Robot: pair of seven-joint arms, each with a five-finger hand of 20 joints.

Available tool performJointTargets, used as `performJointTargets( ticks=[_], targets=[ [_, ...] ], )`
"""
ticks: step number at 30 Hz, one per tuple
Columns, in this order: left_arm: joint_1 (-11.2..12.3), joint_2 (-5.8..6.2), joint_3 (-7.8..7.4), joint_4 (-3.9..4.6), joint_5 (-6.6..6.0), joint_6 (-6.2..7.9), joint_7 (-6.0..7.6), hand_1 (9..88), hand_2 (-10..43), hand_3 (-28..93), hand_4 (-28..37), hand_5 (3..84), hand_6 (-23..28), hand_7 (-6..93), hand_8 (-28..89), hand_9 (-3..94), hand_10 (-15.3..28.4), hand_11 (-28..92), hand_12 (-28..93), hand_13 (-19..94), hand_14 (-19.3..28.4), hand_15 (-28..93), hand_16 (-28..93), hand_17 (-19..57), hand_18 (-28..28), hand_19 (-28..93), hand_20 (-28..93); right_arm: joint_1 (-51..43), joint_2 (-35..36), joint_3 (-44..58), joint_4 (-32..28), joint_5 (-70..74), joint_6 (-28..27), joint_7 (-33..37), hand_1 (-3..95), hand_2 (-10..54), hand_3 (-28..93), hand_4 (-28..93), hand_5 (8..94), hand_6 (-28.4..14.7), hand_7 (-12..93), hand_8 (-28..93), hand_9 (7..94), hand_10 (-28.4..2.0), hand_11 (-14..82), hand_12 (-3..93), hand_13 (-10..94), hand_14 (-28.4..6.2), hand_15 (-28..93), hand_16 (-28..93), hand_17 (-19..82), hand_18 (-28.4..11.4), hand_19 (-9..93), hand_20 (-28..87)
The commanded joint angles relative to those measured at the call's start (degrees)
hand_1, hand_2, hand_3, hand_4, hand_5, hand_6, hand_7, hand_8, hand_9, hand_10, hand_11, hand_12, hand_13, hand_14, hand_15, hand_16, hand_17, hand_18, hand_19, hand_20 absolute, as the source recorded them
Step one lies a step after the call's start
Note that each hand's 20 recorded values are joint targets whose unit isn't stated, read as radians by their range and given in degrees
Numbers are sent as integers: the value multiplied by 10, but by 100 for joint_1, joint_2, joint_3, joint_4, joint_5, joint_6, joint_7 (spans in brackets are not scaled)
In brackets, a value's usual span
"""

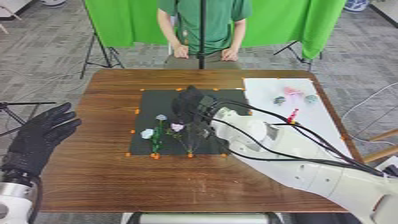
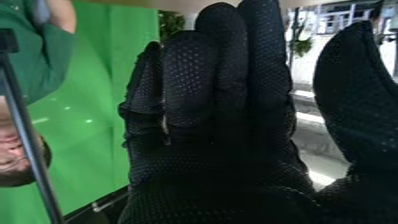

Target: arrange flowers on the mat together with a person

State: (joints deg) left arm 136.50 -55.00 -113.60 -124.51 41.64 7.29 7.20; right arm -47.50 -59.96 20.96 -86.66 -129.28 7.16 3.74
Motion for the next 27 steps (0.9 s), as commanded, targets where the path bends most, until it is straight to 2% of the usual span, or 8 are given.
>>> performJointTargets(
  ticks=[1,5,8,13,16,17,20,27],
  targets=[
    [77,-70,-21,26,-4,-50,-74,256,1,685,-231,390,48,171,-68,339,135,225,166,312,159,258,30,-48,222,390,116,-618,344,1023,-758,413,329,131,265,-13,820,-283,648,23,303,-155,643,-105,458,312,548,-90,742,265,214,-176,713,450],
    [55,-99,-22,29,8,-90,-113,255,1,686,-230,390,48,170,-68,339,134,225,166,312,159,258,30,-49,222,390,116,-1593,680,2232,-1418,1451,487,35,243,24,828,-283,575,2,279,-151,598,-108,418,279,499,-90,653,210,192,-177,686,436],
    [49,-117,-24,32,7,-102,-100,255,0,686,-231,390,48,171,-68,339,134,224,166,312,159,258,30,-48,222,389,116,-2692,845,3512,-1846,2824,379,-443,220,49,852,-282,502,-10,240,-139,499,-125,259,226,417,-90,456,158,140,-184,552,353],
    [94,-179,-50,-2,-27,-32,-47,255,0,687,-231,389,48,171,-68,339,134,223,166,311,160,258,30,-49,222,389,116,-4421,967,5314,-2184,5568,-218,-1258,189,60,863,-262,432,-27,157,-102,405,-125,121,222,317,-103,154,296,75,-199,397,250],
    [129,-222,-77,-43,-588,-117,162,254,-1,687,-231,388,48,171,-68,338,134,223,166,311,160,257,29,-48,222,389,116,-5221,920,6150,-2339,6173,-657,-1221,176,48,854,-256,403,-26,132,-94,381,-124,80,216,284,-109,75,335,57,-198,350,233],
    [161,-242,-109,-62,-648,-142,199,254,-1,687,-231,389,47,171,-68,338,134,223,166,311,160,257,29,-48,222,389,116,-5471,882,6371,-2416,6281,-689,-1197,167,45,853,-254,392,-26,120,-91,373,-122,69,215,275,-110,63,339,53,-198,340,229],
    [175,-246,-151,-88,-487,-96,235,256,1,685,-232,390,48,171,-69,338,135,222,166,310,160,257,30,-48,222,390,117,-6227,650,6949,-2709,6523,-535,-1191,152,34,855,-251,378,-29,104,-83,363,-123,55,218,261,-111,49,348,46,-198,326,223],
    [108,-355,-130,-91,-562,-14,347,255,0,685,-231,390,49,169,-68,337,135,220,166,310,159,256,30,-48,223,390,117,-7372,-10,7822,-3174,6377,-682,-980,171,-29,848,-248,374,-35,92,-72,362,-122,45,223,260,-113,38,359,46,-197,308,216]
  ],
)
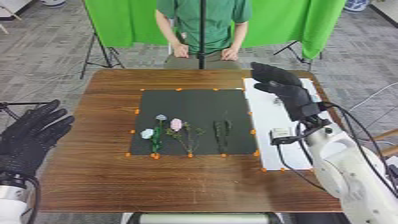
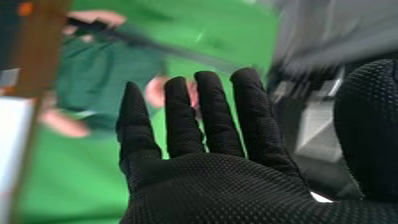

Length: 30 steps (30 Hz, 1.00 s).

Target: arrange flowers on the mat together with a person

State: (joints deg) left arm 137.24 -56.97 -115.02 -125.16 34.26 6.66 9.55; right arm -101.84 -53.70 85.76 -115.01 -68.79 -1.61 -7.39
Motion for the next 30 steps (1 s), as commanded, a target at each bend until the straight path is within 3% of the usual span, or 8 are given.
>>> performJointTargets(
  ticks=[1,9,17,21,25,30],
  targets=[
    [29,-186,20,-26,186,50,127,255,1,685,-231,387,48,168,-68,334,135,219,166,310,159,256,30,-47,223,390,117,-2033,-725,1427,-373,289,162,160,176,-37,847,-247,373,-35,95,-71,360,-121,46,226,259,-113,37,361,44,-196,307,216],
    [-17,-258,120,-5,213,25,114,255,1,684,-230,382,47,166,-66,332,135,217,168,307,158,253,31,-47,224,391,116,-2302,-1014,1611,-417,407,195,169,181,-46,841,-249,373,-34,132,-87,362,-122,52,234,269,-113,38,373,40,-198,307,219],
    [-68,-265,210,31,220,21,74,255,0,684,-231,383,48,166,-66,331,135,217,169,306,158,254,33,-48,223,390,115,-2307,-1231,1620,-413,474,286,-13,175,-41,840,-249,371,-38,131,-89,362,-125,56,234,273,-113,38,375,39,-200,311,220],
    [-221,-230,329,88,233,-9,55,254,0,685,-230,383,47,165,-66,332,134,217,170,307,159,254,32,-48,223,391,116,-2232,-1195,1532,-425,455,464,-64,175,-40,841,-249,372,-37,133,-90,364,-124,60,233,278,-112,40,376,39,-201,317,222],
    [-184,-250,314,91,241,19,19,255,0,685,-230,383,47,165,-66,331,134,217,169,306,159,254,32,-48,223,389,115,-2174,-1198,1442,-436,443,571,-61,175,-42,843,-250,374,-38,135,-91,368,-121,62,230,282,-111,41,374,40,-202,320,221],
    [-287,-241,340,121,290,-70,-21,254,0,685,-231,383,47,167,-66,331,134,217,169,306,159,255,32,-48,223,390,116,-2285,-1257,1540,-489,467,575,-108,176,-41,844,-251,375,-38,136,-93,371,-122,64,229,286,-111,43,370,43,-201,321,221]
  ],
)
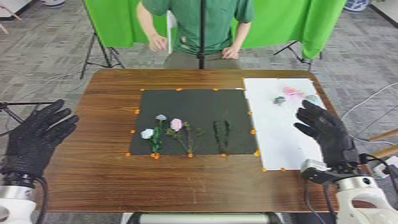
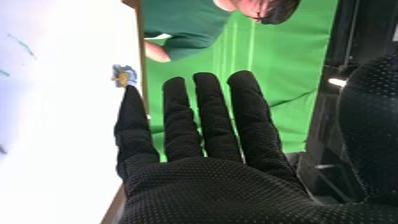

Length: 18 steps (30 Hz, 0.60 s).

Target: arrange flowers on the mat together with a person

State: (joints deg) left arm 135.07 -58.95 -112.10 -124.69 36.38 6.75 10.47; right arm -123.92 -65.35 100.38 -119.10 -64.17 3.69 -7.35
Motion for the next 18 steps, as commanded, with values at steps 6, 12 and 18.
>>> performJointTargets(
  ticks=[6,12,18],
  targets=[
    [28,-47,14,68,50,-61,-137,254,0,685,-231,385,48,167,-67,334,134,219,170,306,158,255,32,-48,223,390,116,-81,-113,45,-57,18,-14,-126,176,-41,844,-252,377,-39,139,-93,373,-122,68,228,290,-112,49,372,41,-203,330,227],
    [-89,58,15,108,84,-124,-181,253,0,686,-232,386,49,167,-67,335,134,219,169,307,159,255,31,-48,223,390,117,0,-48,11,-50,6,94,-125,174,-40,845,-252,379,-38,140,-94,374,-124,69,228,293,-112,51,372,40,-205,335,229],
    [-2,40,-24,107,66,-89,-178,253,0,687,-233,385,48,167,-67,335,135,219,169,307,159,254,31,-48,223,390,116,32,-20,-35,-64,-34,163,-49,175,-39,846,-251,380,-38,143,-95,374,-124,70,227,294,-113,52,373,40,-205,337,229]
  ],
)
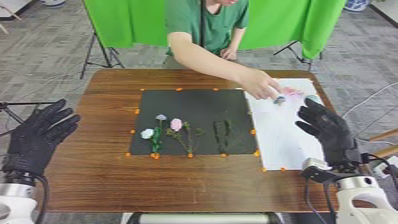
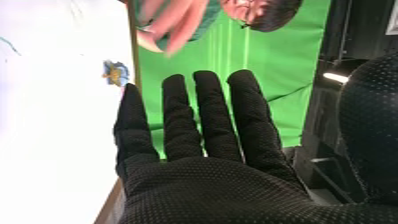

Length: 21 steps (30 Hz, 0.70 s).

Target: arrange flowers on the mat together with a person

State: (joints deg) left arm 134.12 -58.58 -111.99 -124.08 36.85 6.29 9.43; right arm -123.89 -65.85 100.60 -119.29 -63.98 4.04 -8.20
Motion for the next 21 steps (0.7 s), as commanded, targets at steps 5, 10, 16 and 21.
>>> performJointTargets(
  ticks=[5,10,16,21],
  targets=[
    [47,69,-30,67,28,-80,-108,253,1,686,-233,385,47,168,-66,335,135,219,169,307,159,254,32,-48,223,390,117,63,20,-52,-22,-22,144,40,177,-39,849,-251,381,-38,144,-95,375,-126,70,226,295,-113,53,374,40,-205,338,229],
    [132,16,-41,55,30,-73,-117,254,1,686,-232,385,47,168,-66,336,135,220,169,307,159,253,32,-48,223,390,117,16,38,-50,-33,-20,169,25,178,-37,850,-252,381,-37,145,-96,376,-127,73,226,296,-112,54,374,40,-205,339,229],
    [138,21,-43,45,38,-98,-133,254,2,684,-232,386,47,168,-66,335,135,220,169,308,159,253,32,-48,223,389,117,-10,-24,-47,6,-9,72,-19,179,-35,850,-251,382,-37,148,-96,376,-127,75,226,298,-113,55,375,41,-205,342,229],
    [205,20,-59,26,36,-60,-110,254,2,686,-231,386,48,167,-67,335,135,220,169,308,159,254,32,-48,223,390,117,-91,-58,69,-22,-27,7,-74,179,-35,851,-251,381,-36,149,-97,376,-127,75,226,299,-112,55,375,42,-205,344,229]
  ],
)
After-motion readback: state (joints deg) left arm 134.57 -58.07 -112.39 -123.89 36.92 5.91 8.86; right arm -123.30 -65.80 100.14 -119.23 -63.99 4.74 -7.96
